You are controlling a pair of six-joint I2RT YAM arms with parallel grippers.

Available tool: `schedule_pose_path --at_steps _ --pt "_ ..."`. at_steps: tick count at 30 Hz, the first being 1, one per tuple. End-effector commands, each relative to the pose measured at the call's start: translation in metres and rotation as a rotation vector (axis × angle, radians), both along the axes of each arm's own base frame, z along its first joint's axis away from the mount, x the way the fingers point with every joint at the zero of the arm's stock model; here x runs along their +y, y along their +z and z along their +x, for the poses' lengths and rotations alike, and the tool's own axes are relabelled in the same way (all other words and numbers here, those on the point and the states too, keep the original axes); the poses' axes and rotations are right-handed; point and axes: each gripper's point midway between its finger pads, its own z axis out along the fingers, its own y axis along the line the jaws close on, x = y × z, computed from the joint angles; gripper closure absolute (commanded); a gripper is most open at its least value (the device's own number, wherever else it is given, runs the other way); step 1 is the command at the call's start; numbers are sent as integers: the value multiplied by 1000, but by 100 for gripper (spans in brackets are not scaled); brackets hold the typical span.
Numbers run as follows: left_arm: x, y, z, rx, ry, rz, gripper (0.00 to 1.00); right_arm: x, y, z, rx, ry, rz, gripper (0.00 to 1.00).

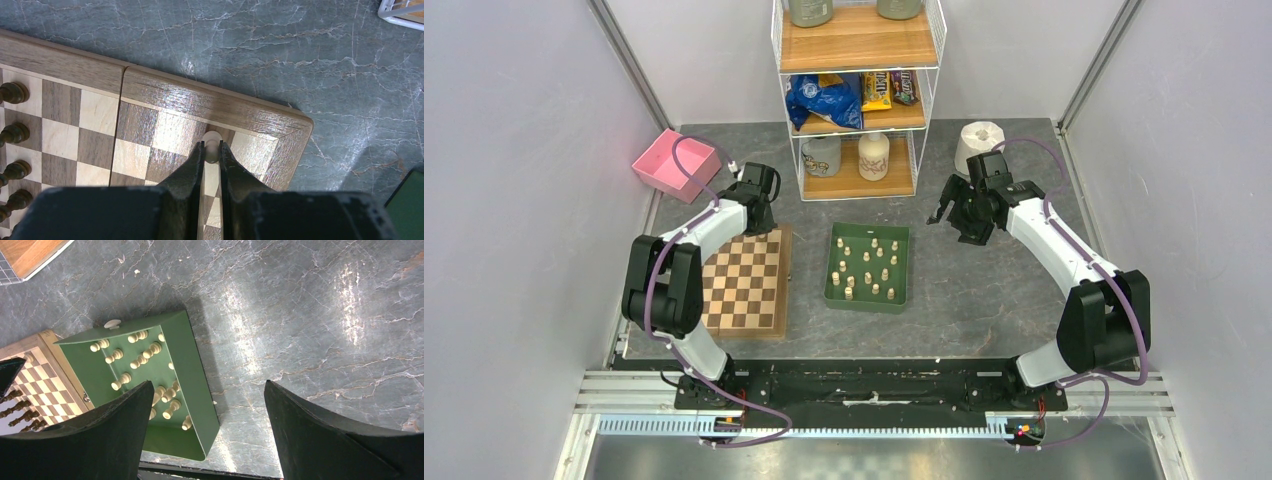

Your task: Set up the chess pieces on the board

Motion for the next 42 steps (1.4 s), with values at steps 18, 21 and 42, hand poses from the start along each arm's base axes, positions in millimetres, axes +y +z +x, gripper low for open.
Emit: schedule_pose_path --at_steps 18,21,42 --pt "-1 -9 -8 40 -18 -10 98 3 13 8 -37 -1 21 11" --pt "-1 -9 -7 40 -17 -12 98 2 13 8 -36 -3 20 10" --pt "-1 -10 -10 44 -15 -13 92 3 12 9 -33 -4 24 10"
